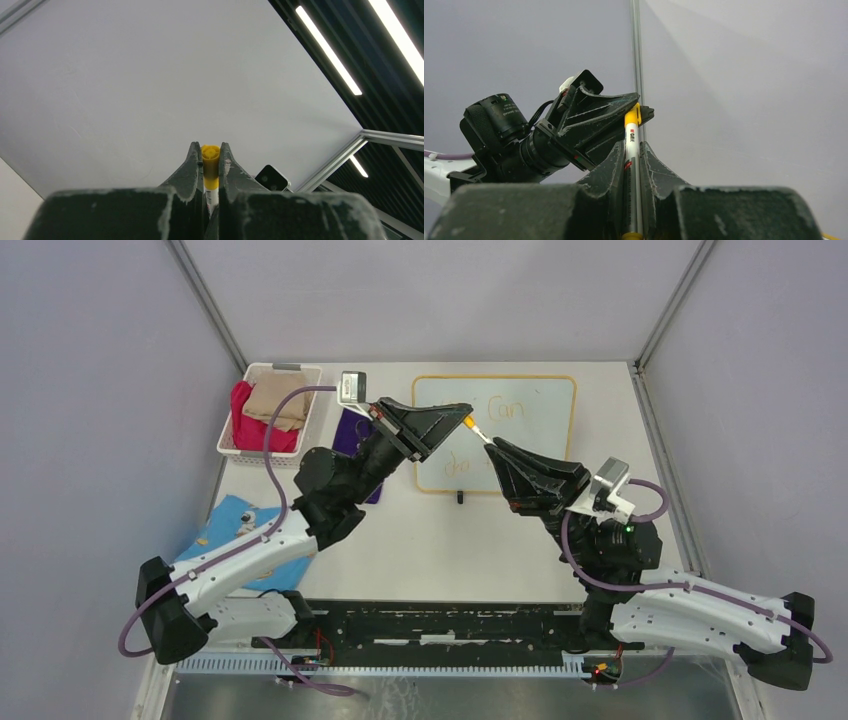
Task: Write a sentence on the whiteboard
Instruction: Close the whiteboard marker at the center of the board.
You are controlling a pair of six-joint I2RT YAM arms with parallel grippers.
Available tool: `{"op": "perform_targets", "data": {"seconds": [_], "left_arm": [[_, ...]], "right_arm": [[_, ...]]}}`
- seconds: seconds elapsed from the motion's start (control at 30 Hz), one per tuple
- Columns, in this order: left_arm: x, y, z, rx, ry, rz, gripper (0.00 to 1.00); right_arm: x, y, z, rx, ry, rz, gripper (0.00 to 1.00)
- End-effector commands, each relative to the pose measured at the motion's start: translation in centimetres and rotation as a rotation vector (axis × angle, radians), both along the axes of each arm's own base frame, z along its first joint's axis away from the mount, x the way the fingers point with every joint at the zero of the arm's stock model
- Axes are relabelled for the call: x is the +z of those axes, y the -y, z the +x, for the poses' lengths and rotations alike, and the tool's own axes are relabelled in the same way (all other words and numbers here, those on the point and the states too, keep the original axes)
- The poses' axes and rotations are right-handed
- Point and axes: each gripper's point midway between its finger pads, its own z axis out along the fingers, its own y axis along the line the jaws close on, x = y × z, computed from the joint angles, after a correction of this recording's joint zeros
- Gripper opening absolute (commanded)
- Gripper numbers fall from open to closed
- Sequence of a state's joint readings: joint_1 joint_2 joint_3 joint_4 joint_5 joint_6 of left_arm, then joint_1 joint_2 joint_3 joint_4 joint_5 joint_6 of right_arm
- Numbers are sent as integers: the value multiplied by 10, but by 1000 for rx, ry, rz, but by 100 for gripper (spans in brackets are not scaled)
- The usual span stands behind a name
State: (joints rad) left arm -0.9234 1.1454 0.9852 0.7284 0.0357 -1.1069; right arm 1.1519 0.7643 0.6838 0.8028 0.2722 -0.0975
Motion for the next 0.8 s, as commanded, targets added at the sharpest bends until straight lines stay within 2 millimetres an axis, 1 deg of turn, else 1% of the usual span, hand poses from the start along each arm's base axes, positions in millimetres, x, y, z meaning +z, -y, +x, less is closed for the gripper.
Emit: {"op": "perform_targets", "data": {"seconds": [0.0,0.3,0.63,0.77], "left_arm": [[-23,35,-32,-143,1,88,2],[-39,62,-60,-231,-8,136,2],[-46,70,-64,-258,-22,156,2],[-47,69,-63,-249,-24,158,2]], "right_arm": [[9,0,4,-13,-7,39,0],[14,1,12,-50,-20,67,0],[16,-1,22,-100,-36,73,0],[19,1,21,-104,-28,74,0]]}}
